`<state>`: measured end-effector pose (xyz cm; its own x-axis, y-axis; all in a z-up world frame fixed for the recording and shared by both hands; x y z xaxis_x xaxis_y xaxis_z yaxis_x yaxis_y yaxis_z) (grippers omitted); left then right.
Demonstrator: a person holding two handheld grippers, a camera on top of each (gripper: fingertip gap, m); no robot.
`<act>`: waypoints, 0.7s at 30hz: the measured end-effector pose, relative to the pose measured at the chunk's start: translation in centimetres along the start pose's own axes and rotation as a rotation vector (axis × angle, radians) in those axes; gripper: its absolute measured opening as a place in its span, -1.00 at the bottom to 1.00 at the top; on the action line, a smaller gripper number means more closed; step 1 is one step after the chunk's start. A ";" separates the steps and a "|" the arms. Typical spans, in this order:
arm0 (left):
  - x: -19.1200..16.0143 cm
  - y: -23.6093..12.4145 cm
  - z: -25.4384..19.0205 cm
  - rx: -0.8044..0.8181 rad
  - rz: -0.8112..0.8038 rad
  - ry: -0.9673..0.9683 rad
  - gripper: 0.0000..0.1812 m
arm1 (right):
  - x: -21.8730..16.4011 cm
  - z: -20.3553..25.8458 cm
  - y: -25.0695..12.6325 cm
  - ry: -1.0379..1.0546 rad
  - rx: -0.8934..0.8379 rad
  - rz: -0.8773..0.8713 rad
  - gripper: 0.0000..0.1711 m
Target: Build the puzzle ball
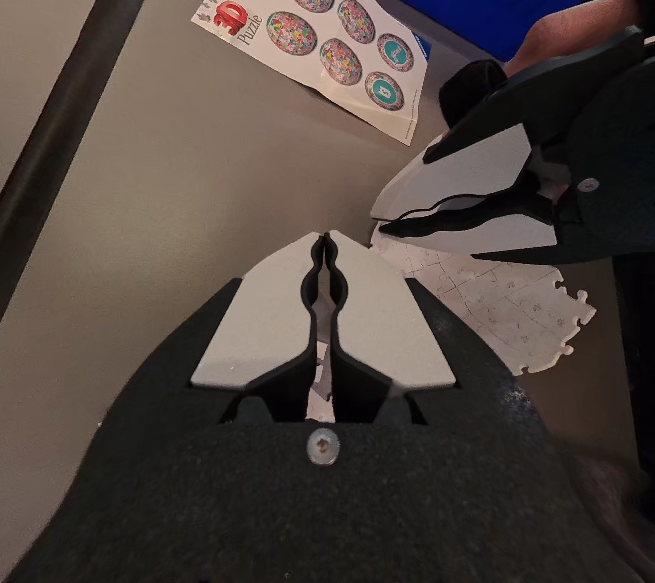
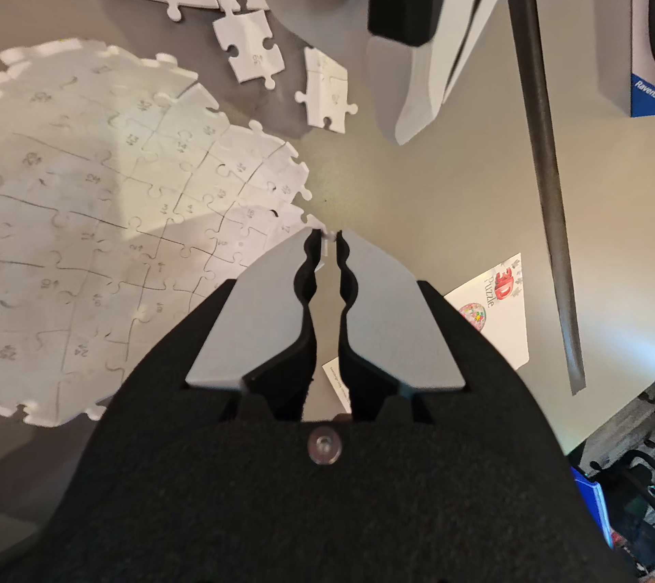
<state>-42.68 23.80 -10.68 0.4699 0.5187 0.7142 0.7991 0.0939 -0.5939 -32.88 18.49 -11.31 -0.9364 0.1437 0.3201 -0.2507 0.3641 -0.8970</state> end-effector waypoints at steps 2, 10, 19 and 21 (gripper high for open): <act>-0.1 0.1 0.1 0.002 0.008 0.000 -1.00 | -0.1 0.0 0.1 0.010 -0.002 0.010 -0.90; -0.4 0.6 -0.1 -0.003 0.034 0.008 -1.00 | -0.1 -0.1 -0.1 0.024 -0.003 0.011 -0.86; -0.1 -0.2 -0.2 0.014 0.011 0.007 -0.99 | 1.0 -1.2 -5.5 0.046 0.049 -0.214 -0.81; 0.0 -0.6 -0.3 0.033 0.001 -0.002 -0.96 | 1.0 -2.4 -8.5 0.072 0.045 -0.348 -0.80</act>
<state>-43.07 23.51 -10.27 0.4697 0.5208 0.7129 0.7860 0.1211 -0.6063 -31.06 17.76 -2.61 -0.7737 0.0830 0.6282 -0.5640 0.3616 -0.7424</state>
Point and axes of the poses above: each gripper's, where its closed fingertips meet, y out along the fingers, x out of its top, z = x × y across the jaws, the point moved 7 cm from there along -y, back along the fingers, and after that the axes turned 5 degrees about -z, right-handed, at the moved point
